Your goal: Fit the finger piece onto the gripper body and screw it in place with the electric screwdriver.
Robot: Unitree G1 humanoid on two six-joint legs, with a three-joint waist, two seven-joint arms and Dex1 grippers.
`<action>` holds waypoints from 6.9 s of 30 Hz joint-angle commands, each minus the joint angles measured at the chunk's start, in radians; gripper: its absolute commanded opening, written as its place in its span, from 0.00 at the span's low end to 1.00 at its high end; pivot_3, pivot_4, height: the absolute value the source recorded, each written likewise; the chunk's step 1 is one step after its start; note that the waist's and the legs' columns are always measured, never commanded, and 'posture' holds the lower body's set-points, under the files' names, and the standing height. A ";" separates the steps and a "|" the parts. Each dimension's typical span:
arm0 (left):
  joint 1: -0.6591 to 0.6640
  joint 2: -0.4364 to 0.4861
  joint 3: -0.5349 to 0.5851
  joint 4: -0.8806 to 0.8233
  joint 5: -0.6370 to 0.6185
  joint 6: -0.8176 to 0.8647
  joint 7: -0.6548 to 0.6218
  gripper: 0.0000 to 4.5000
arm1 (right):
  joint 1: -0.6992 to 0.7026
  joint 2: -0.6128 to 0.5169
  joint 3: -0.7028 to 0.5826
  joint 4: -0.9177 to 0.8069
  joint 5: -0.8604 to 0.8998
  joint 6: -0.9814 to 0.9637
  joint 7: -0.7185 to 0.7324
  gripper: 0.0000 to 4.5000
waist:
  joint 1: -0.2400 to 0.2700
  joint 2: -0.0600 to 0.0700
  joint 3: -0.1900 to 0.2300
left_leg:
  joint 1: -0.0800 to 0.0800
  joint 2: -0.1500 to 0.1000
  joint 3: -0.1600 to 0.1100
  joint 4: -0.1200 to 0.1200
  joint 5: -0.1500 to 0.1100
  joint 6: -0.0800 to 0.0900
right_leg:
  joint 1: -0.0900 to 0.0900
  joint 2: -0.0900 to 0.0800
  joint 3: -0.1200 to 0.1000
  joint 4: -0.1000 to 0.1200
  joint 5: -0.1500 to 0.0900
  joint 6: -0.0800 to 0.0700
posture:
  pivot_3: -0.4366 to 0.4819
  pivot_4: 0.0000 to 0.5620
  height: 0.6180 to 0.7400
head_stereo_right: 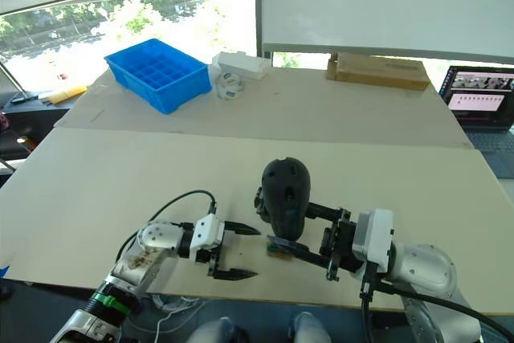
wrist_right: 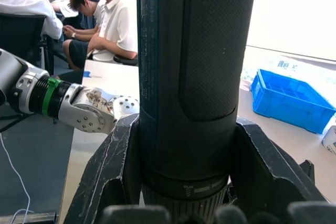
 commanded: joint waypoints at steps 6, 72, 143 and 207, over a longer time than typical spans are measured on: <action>-0.017 -0.050 -0.054 0.070 0.032 -0.039 0.005 1.00 | 0.006 -0.039 -0.030 -0.018 0.048 0.000 0.004 0.43 | 0.014 0.003 -0.002 | 0.000 -0.001 0.000 0.001 -0.002 0.004 | 0.001 -0.002 0.000 -0.001 0.001 0.002 | 0.48 0.27 1.00; 0.013 -0.030 -0.039 0.018 0.009 -0.016 0.035 1.00 | 0.004 -0.013 -0.004 0.060 0.001 -0.056 0.026 0.43 | 0.015 0.003 -0.002 | 0.000 -0.002 0.000 0.002 -0.004 0.008 | 0.003 -0.004 0.000 -0.003 0.002 0.004 | 0.48 0.27 1.00; 0.005 -0.006 -0.022 0.035 -0.009 -0.015 0.022 1.00 | 0.008 -0.039 -0.009 0.015 0.025 -0.028 -0.011 0.43 | 0.013 0.004 -0.002 | 0.000 -0.001 0.000 0.002 -0.004 0.007 | 0.002 -0.004 0.000 -0.003 0.001 0.004 | 0.48 0.27 1.00; -0.048 0.008 0.301 -0.195 -0.358 0.290 0.133 1.00 | -0.615 -0.084 -0.127 0.118 0.458 0.367 -0.321 0.43 | -0.012 0.003 -0.001 | -0.003 0.000 0.005 0.002 -0.001 0.002 | -0.002 0.004 0.000 -0.002 0.002 0.002 | 0.48 0.27 1.00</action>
